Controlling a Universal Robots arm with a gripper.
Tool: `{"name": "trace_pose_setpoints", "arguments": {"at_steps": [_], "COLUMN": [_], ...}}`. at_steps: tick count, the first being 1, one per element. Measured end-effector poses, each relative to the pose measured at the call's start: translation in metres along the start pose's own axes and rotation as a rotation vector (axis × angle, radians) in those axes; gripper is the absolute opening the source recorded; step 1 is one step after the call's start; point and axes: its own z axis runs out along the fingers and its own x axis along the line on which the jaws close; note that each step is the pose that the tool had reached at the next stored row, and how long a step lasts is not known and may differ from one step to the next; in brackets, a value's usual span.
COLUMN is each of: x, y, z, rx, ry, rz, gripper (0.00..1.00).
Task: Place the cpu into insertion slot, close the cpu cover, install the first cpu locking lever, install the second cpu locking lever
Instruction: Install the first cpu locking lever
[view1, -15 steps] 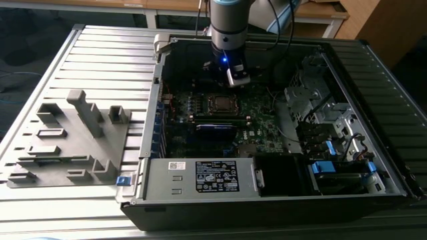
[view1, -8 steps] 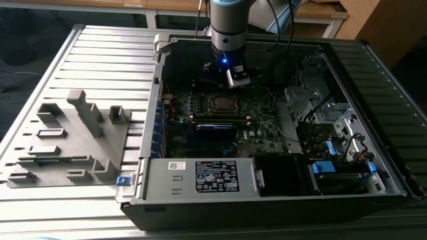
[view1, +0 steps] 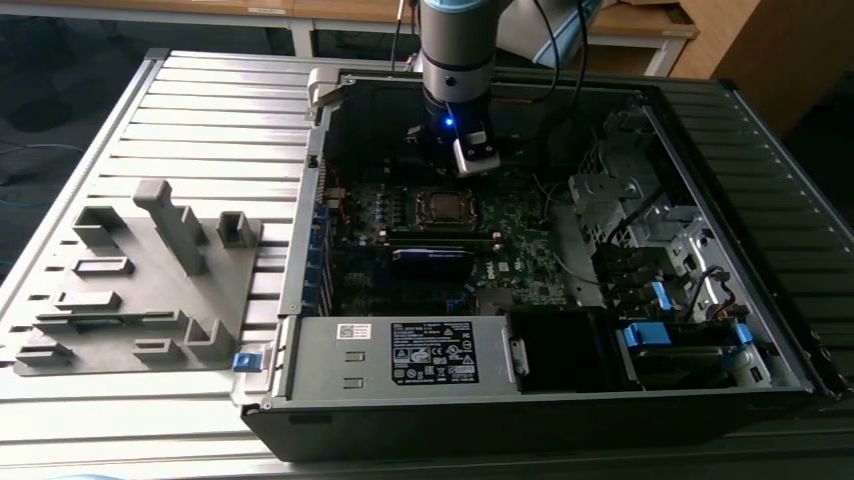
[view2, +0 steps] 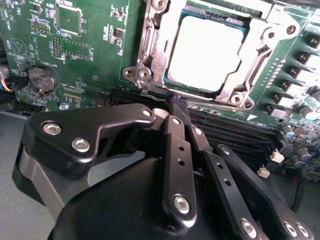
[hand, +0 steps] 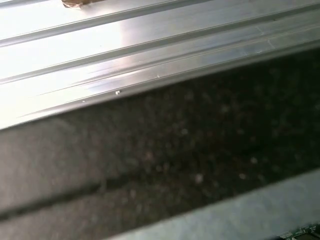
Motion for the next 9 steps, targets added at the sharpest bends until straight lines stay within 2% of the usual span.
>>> {"name": "trace_pose_setpoints", "arguments": {"at_steps": [9], "x": [-0.0036], "y": [0.0013], "z": [0.0008], "rx": [-0.0003], "ry": [-0.0001], "rz": [0.0], "gripper": [0.11]}}
